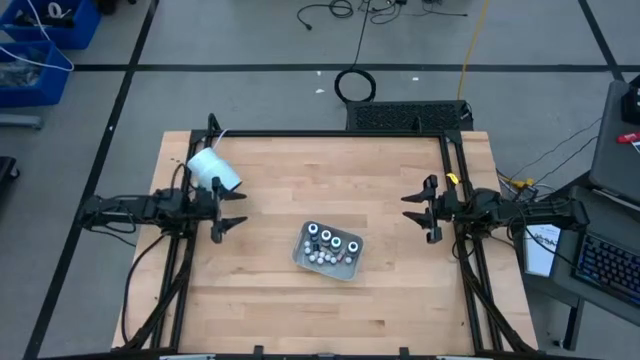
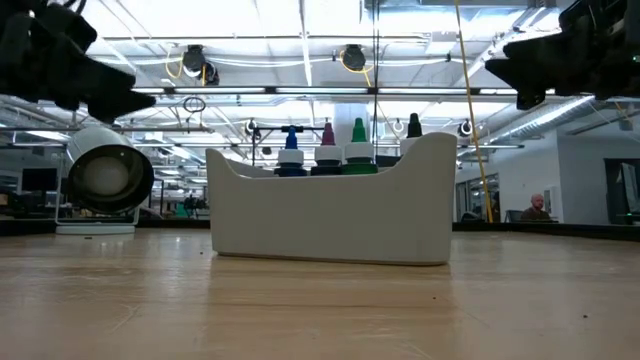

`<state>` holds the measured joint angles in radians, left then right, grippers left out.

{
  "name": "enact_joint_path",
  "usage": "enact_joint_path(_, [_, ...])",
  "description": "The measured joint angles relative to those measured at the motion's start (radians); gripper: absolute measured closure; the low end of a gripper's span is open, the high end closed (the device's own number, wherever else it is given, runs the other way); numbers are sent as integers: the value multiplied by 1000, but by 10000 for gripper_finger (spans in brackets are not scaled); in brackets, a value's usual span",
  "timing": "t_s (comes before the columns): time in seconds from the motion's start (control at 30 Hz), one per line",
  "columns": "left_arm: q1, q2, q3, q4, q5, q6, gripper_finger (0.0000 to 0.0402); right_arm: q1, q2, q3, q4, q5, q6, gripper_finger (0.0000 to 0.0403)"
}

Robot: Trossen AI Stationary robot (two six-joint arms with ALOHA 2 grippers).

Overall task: Pick & Place food coloring
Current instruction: Return to Home Position

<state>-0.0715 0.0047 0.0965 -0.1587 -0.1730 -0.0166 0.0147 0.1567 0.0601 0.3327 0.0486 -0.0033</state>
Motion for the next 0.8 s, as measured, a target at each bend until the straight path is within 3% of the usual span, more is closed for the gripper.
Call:
enact_joint_path(0.13, [0, 0, -36, 57, 14, -14, 87, 0, -12, 0, -63, 1, -13, 234])
enact_joint_path(0.33, [0, 9, -54, 103, 127, 7, 88, 0, -12, 0, -92, 0, -11, 234])
enact_joint_path(0.8, [0, 43, -55, 112, 94, 14, 90, 0, -12, 0, -181, 1, 115, 234])
